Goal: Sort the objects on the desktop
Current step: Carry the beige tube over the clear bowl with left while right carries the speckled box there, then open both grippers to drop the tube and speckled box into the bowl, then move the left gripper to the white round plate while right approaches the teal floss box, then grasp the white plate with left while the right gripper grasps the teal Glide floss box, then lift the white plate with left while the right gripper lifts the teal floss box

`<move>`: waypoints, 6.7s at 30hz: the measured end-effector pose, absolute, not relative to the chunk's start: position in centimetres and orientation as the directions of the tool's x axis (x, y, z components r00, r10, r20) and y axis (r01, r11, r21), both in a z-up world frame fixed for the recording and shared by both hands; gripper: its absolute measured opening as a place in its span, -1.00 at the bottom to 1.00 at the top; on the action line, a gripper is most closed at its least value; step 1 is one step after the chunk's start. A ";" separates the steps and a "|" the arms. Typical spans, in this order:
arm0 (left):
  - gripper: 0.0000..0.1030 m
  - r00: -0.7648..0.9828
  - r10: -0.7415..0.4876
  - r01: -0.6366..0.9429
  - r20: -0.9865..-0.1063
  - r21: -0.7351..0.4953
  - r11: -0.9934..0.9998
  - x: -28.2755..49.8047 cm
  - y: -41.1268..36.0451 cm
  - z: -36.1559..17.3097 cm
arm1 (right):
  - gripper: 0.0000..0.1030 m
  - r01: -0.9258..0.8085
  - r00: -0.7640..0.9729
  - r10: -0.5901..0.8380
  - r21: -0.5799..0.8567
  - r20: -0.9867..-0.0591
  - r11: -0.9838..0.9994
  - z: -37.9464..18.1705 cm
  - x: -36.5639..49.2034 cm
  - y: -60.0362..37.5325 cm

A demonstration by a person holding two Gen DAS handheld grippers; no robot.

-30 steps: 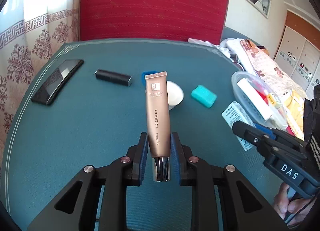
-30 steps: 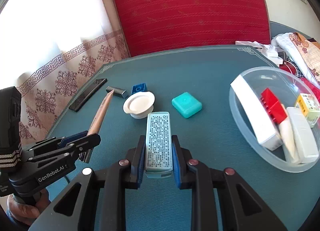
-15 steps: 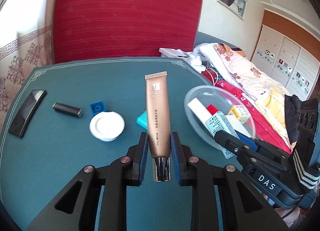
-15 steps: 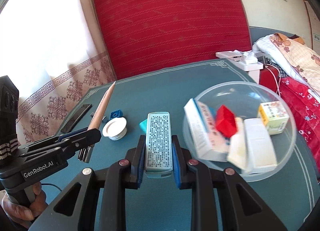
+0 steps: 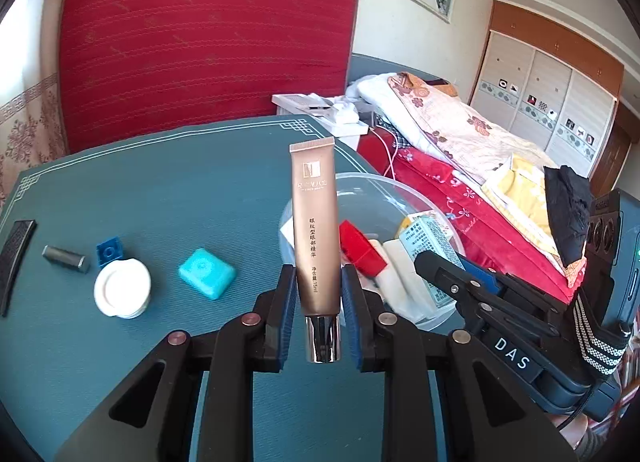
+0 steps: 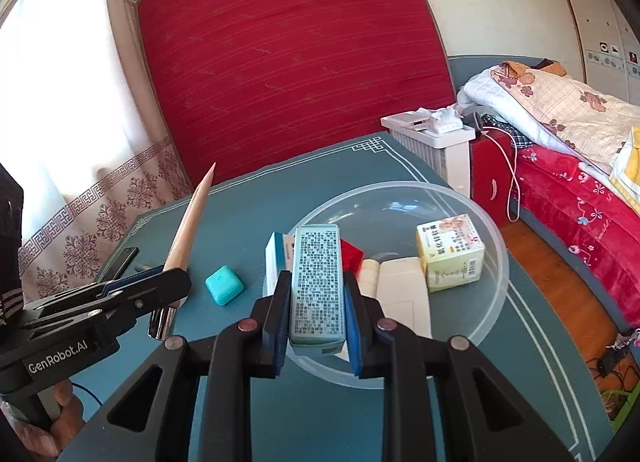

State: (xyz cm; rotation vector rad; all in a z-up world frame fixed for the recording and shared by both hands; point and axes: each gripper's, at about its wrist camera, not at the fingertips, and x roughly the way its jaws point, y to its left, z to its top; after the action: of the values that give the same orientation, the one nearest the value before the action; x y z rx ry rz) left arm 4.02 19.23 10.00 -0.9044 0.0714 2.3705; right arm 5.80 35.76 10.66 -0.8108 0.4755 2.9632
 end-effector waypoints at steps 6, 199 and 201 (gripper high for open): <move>-0.52 -0.572 0.528 -0.573 -0.628 -0.154 -0.805 3.4 21.7 9.8 | -0.49 -0.159 -0.852 -0.020 0.296 -0.523 -0.942 10.0 5.4 37.7; 0.35 -0.676 0.325 -0.174 -0.661 -0.286 -0.942 -5.2 2.2 1.4 | 0.15 0.131 -0.669 -0.074 -0.019 -0.740 -0.991 3.2 -1.6 17.3; 0.35 -0.677 0.326 -0.176 -0.660 -0.286 -0.942 -5.1 2.2 1.4 | -0.02 0.140 -0.671 -0.070 -0.034 -0.738 -0.989 3.2 -1.5 17.0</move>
State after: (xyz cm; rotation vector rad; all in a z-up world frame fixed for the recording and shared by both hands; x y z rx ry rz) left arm -5.13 2.18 1.43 -1.0918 -0.2885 2.6332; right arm -1.46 17.00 3.23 -1.3087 -0.1440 2.9786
